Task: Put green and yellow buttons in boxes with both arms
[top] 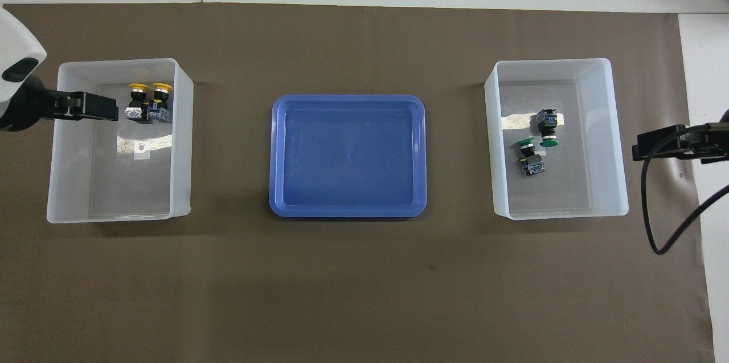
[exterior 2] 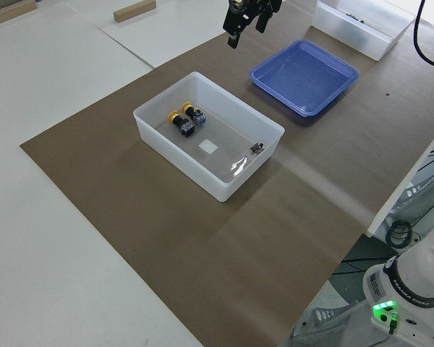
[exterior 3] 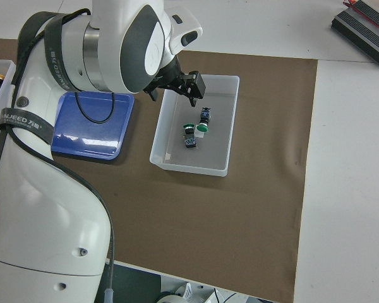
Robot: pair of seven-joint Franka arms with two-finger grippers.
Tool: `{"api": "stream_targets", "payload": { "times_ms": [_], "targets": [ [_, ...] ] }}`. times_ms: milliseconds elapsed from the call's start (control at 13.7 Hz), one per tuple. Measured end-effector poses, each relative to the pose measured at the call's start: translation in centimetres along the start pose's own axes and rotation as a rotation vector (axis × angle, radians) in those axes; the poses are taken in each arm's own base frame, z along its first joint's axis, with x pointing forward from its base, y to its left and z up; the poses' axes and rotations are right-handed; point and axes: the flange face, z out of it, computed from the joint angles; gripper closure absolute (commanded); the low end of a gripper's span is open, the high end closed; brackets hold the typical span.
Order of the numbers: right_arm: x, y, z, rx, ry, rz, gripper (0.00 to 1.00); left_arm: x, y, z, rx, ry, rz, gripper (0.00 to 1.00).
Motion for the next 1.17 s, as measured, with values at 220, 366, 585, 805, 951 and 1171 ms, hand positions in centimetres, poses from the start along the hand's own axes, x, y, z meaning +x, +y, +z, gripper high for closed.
{"api": "stream_targets", "payload": {
  "times_ms": [220, 366, 585, 805, 951, 1171],
  "targets": [
    [0.0, 0.0, 0.0, 0.000, 0.000, 0.000, 0.00, -0.5, 0.0, -1.2, 0.001, -0.037, 0.000, 0.00],
    [0.0, 0.0, 0.0, 0.000, 0.000, 0.000, 0.00, -1.3, -0.4, -1.2, 0.002, -0.070, -0.003, 0.00],
    [0.0, 0.0, 0.0, 0.000, 0.000, 0.000, 0.00, -2.3, -0.7, -0.5, 0.001, -0.086, 0.018, 0.00],
    [0.0, 0.0, 0.0, 0.000, 0.000, 0.000, 0.00, -2.4, -0.8, -0.5, 0.001, -0.085, 0.027, 0.00],
    [0.0, 0.0, 0.0, 0.000, 0.000, 0.000, 0.00, -2.4, -0.8, -0.6, 0.001, -0.085, 0.028, 0.00],
    [0.0, 0.0, 0.0, 0.000, 0.000, 0.000, 0.00, -2.5, -0.8, -0.9, 0.001, -0.083, 0.029, 0.00]
  ]
}}
